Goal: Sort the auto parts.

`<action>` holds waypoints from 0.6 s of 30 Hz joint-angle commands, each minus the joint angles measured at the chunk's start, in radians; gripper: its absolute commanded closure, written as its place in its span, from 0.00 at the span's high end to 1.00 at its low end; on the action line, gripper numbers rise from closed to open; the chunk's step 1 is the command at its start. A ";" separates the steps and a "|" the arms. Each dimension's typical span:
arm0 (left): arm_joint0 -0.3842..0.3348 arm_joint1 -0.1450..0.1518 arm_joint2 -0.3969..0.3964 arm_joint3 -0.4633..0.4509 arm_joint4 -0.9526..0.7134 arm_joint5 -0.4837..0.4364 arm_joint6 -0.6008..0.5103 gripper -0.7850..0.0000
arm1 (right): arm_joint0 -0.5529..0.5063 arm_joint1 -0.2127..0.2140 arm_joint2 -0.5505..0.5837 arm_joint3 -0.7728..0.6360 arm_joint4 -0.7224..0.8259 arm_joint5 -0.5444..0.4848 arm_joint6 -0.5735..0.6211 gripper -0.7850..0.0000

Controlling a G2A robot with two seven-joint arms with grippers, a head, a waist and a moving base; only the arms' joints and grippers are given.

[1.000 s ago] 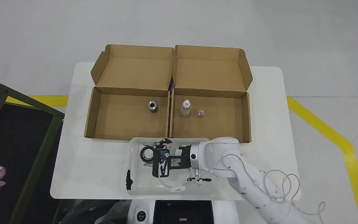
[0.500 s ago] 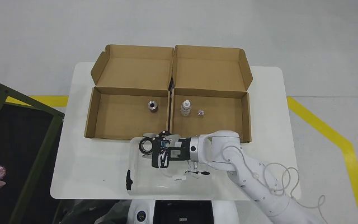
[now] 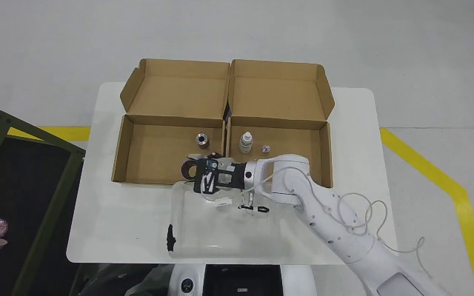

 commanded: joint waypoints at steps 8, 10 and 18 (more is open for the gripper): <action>0.000 0.000 0.000 0.000 0.000 0.000 0.000 1.00 | 0.099 -0.036 -0.052 0.140 0.020 0.044 0.019 0.00; 0.000 0.000 0.000 0.000 0.000 0.000 0.000 1.00 | 0.117 -0.045 -0.065 0.169 0.025 0.051 0.019 0.00; 0.000 0.000 0.000 0.000 0.000 0.000 0.000 1.00 | 0.178 -0.078 -0.113 0.276 0.034 0.062 0.046 0.00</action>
